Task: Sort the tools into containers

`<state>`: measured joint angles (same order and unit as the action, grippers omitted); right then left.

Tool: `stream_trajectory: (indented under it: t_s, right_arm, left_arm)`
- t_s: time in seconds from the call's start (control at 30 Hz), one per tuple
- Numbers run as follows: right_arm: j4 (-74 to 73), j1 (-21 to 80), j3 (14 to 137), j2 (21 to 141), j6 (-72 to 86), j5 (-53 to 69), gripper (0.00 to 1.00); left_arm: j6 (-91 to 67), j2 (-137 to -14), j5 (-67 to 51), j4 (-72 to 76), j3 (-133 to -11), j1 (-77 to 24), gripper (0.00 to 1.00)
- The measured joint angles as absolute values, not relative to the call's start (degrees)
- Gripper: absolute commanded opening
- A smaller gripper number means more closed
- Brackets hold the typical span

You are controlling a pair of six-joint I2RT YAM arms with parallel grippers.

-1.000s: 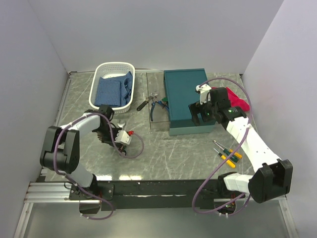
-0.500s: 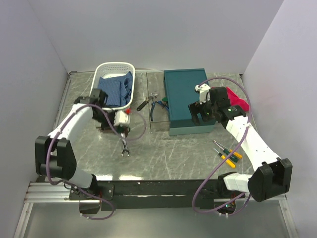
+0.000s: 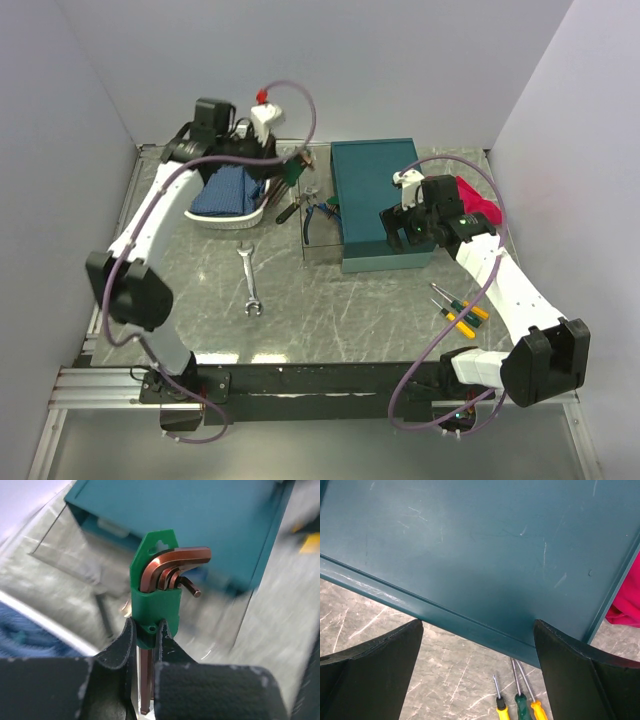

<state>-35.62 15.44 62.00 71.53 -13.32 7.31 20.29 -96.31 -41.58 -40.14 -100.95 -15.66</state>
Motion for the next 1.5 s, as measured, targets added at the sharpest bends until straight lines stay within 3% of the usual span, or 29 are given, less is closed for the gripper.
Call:
stream_trajectory:
  t_s: [0.3, 0.53, 0.57, 0.63, 0.83, 0.97, 1.03, 1.17, 1.33, 1.5]
  right_arm:
    - [-35.7, 15.5, 62.0, 71.5, -13.2, 7.1, 0.98]
    - [-35.5, 15.5, 61.7, 71.1, -13.1, 7.1, 0.98]
    - [-35.4, 15.5, 61.6, 71.0, -13.1, 7.1, 0.98]
    - [-35.2, 15.5, 61.4, 70.8, -13.1, 7.1, 0.98]
    - [-35.2, 15.5, 61.4, 70.8, -12.9, 7.1, 0.98]
    - [-35.2, 15.5, 61.4, 70.8, -12.9, 7.2, 0.98]
    - [-35.2, 15.5, 61.4, 70.8, -12.9, 7.2, 0.98]
    - [-35.1, 15.5, 61.4, 70.8, -12.9, 7.4, 0.98]
    - [-35.2, 15.5, 61.4, 70.8, -12.7, 7.4, 0.98]
    - [-35.1, 15.5, 61.4, 70.6, -12.7, 7.3, 0.98]
  left_arm:
    - [-25.2, -114.6, -41.7, -34.9, -114.9, -16.4, 0.01]
    - [-46.9, -119.4, -42.2, -32.1, -113.3, -16.5, 0.01]
    - [-48.5, -119.4, -42.2, -31.5, -113.0, -16.7, 0.12]
    - [-51.3, -119.4, -42.6, -29.5, -112.2, -17.0, 0.27]
    - [-55.0, -119.4, -42.3, -27.6, -108.7, -17.3, 0.18]
    - [-55.3, -119.4, -41.9, -27.9, -106.8, -17.2, 0.36]
    - [-55.3, -119.4, -41.8, -28.1, -106.4, -17.2, 0.4]
    - [-55.0, -119.3, -42.1, -27.6, -106.7, -17.0, 0.62]
    - [-53.1, -119.0, -41.5, -28.0, -108.9, -17.2, 0.62]
    - [-50.3, -117.3, -42.5, -27.4, -110.6, -16.9, 0.49]
